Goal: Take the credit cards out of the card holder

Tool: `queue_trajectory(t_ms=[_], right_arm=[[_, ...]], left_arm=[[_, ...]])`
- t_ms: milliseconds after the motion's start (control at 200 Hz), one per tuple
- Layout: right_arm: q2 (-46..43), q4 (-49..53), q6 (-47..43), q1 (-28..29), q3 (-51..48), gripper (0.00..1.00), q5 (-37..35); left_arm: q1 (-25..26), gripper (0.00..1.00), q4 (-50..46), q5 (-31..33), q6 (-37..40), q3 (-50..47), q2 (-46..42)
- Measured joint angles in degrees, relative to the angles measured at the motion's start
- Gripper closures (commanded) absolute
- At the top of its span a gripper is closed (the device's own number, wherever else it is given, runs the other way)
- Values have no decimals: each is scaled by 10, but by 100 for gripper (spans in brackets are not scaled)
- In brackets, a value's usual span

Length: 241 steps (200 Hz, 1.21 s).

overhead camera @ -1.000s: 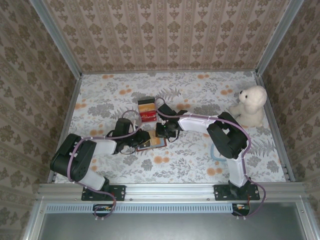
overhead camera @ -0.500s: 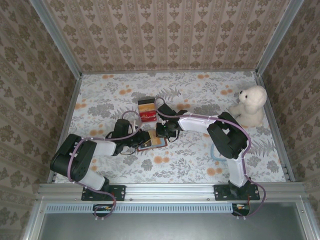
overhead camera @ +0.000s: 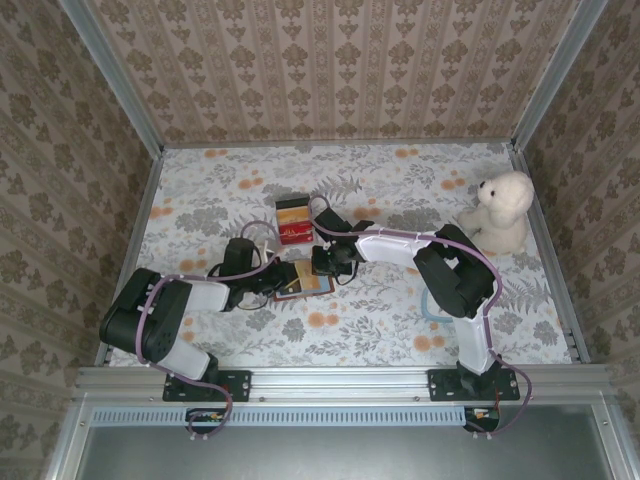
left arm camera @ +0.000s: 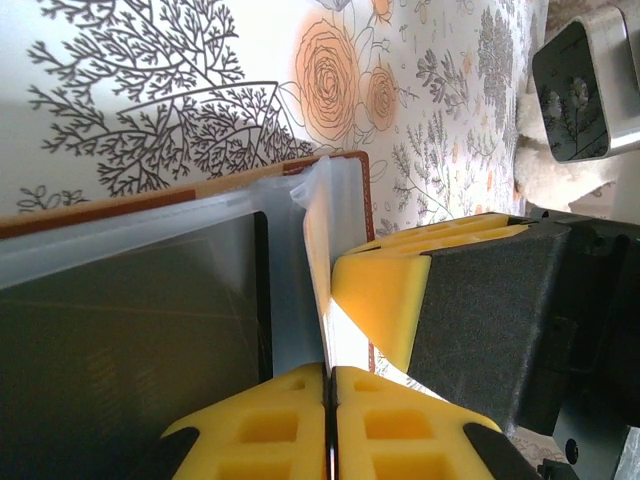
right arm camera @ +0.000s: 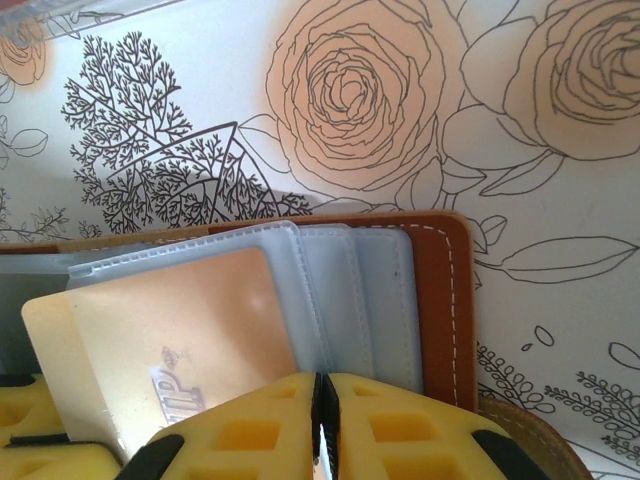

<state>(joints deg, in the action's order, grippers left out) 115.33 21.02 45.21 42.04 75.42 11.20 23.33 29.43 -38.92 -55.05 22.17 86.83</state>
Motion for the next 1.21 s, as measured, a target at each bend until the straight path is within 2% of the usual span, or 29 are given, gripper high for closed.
queue_trajectory(t_ms=[285,480,635,785,880,1040,1205], right_arm=[[-2,-3,-2,0,-2,83,3],[-9,-10,-21,-14,-4,79,32],[-45,-36,-33,-36,-26,65,72],[-106,-77,-48,-50,-39,54,128],[-142,-100,-52,-52,-40,49,152],[-188,-134,-60,-55,-62,31,175],[-213,-153,-63,-69,-87,22,212]], left_arm=[[-18,95,-31,-12,3,-4,-23],[-28,98,-130,-3,30,2,-98],[-29,100,-296,44,96,56,-173],[-36,100,-399,75,147,110,-226],[-36,100,-447,85,179,145,-242],[-35,100,-514,94,252,216,-244],[-36,100,-519,68,301,259,-245]])
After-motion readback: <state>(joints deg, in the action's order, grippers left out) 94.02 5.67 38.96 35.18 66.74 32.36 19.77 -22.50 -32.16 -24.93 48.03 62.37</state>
